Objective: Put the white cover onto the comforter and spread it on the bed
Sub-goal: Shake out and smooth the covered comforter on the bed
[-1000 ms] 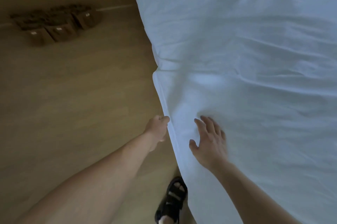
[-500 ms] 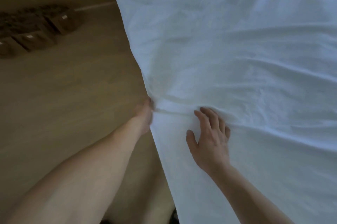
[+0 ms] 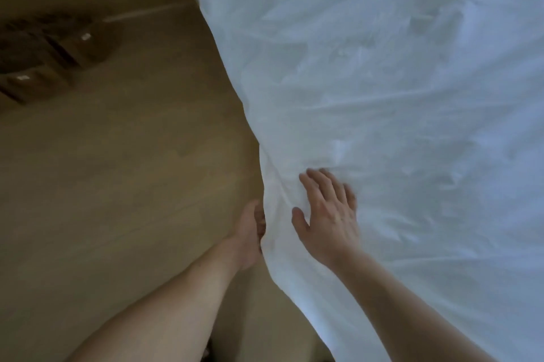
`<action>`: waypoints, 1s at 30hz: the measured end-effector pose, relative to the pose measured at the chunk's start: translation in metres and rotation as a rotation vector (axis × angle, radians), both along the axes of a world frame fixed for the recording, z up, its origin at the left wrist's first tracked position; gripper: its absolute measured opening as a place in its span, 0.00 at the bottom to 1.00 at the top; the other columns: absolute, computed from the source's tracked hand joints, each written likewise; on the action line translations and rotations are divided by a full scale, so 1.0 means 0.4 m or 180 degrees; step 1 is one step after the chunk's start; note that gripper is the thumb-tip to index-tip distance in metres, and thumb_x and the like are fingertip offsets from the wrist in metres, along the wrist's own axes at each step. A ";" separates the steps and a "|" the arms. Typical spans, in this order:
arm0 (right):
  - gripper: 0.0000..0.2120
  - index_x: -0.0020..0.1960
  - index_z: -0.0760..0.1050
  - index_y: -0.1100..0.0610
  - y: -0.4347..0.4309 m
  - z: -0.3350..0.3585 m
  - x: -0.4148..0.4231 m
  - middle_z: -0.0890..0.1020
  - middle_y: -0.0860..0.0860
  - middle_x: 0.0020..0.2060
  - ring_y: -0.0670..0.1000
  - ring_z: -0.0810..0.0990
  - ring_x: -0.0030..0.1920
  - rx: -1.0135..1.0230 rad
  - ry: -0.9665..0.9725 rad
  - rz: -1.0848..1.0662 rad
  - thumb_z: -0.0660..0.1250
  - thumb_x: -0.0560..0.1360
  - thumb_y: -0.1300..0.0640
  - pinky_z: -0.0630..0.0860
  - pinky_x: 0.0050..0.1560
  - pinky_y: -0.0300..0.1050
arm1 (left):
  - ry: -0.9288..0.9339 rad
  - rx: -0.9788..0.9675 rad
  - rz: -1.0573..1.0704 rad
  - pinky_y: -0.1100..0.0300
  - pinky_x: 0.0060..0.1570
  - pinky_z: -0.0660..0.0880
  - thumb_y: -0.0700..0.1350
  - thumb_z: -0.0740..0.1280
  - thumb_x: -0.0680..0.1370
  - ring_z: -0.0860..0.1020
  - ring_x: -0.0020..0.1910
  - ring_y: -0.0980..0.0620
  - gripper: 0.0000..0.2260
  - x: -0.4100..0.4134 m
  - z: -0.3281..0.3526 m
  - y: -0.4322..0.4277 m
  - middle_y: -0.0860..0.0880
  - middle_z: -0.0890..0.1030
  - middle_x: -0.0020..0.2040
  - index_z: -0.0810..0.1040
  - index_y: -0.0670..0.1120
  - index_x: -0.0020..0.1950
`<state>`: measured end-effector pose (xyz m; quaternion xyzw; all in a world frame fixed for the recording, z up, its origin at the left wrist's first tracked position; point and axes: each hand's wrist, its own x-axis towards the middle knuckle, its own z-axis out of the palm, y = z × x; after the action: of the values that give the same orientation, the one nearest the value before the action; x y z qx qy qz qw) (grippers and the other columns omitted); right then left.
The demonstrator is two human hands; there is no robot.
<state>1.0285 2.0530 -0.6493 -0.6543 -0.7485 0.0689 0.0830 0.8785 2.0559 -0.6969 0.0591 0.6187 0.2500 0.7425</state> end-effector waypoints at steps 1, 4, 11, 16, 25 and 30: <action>0.29 0.72 0.70 0.54 0.018 0.001 -0.004 0.72 0.51 0.71 0.51 0.59 0.73 0.0009 -0.0012 -0.0036 0.64 0.72 0.47 0.51 0.71 0.52 | -0.0056 -0.0007 -0.0029 0.53 0.46 0.76 0.57 0.53 0.81 0.81 0.47 0.46 0.23 -0.010 -0.006 0.038 0.45 0.85 0.50 0.81 0.43 0.54; 0.30 0.75 0.67 0.54 0.082 0.008 -0.001 0.69 0.51 0.74 0.51 0.58 0.75 0.0075 -0.0027 -0.0135 0.60 0.74 0.46 0.50 0.72 0.51 | -0.0160 0.0029 0.0051 0.51 0.52 0.76 0.57 0.53 0.80 0.81 0.52 0.44 0.22 -0.016 -0.022 0.161 0.44 0.84 0.52 0.81 0.44 0.55; 0.30 0.74 0.67 0.57 0.212 -0.002 0.003 0.68 0.52 0.74 0.52 0.59 0.76 0.0334 0.0301 -0.0307 0.59 0.75 0.46 0.51 0.74 0.52 | -0.0432 0.0496 0.0352 0.49 0.49 0.82 0.52 0.66 0.78 0.84 0.51 0.45 0.19 -0.005 -0.044 0.384 0.44 0.84 0.57 0.79 0.43 0.64; 0.27 0.72 0.69 0.57 0.284 0.003 -0.011 0.70 0.53 0.72 0.53 0.62 0.75 0.0506 0.0500 -0.0364 0.62 0.76 0.47 0.54 0.73 0.53 | 0.0600 0.0261 0.0714 0.50 0.50 0.77 0.43 0.60 0.82 0.80 0.51 0.44 0.12 -0.075 -0.084 0.419 0.43 0.83 0.53 0.80 0.39 0.55; 0.28 0.72 0.70 0.58 0.420 0.020 -0.054 0.71 0.54 0.72 0.54 0.61 0.74 0.0427 0.0522 -0.0236 0.59 0.76 0.45 0.53 0.73 0.53 | 0.1773 0.0357 0.0944 0.43 0.62 0.75 0.59 0.66 0.77 0.79 0.57 0.42 0.21 -0.310 -0.150 0.357 0.44 0.82 0.56 0.80 0.44 0.59; 0.29 0.77 0.63 0.54 0.473 0.034 -0.112 0.64 0.51 0.77 0.52 0.54 0.79 0.0196 0.0358 0.0227 0.56 0.79 0.45 0.46 0.75 0.55 | 0.0460 0.0052 0.0933 0.54 0.40 0.72 0.44 0.62 0.80 0.74 0.36 0.50 0.09 -0.241 -0.078 0.388 0.47 0.76 0.39 0.77 0.45 0.43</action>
<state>0.9839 2.2421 -0.6357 -0.6195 -0.7673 0.0854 0.1425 0.7820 2.2113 -0.7281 -0.0079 0.6704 0.3557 0.6511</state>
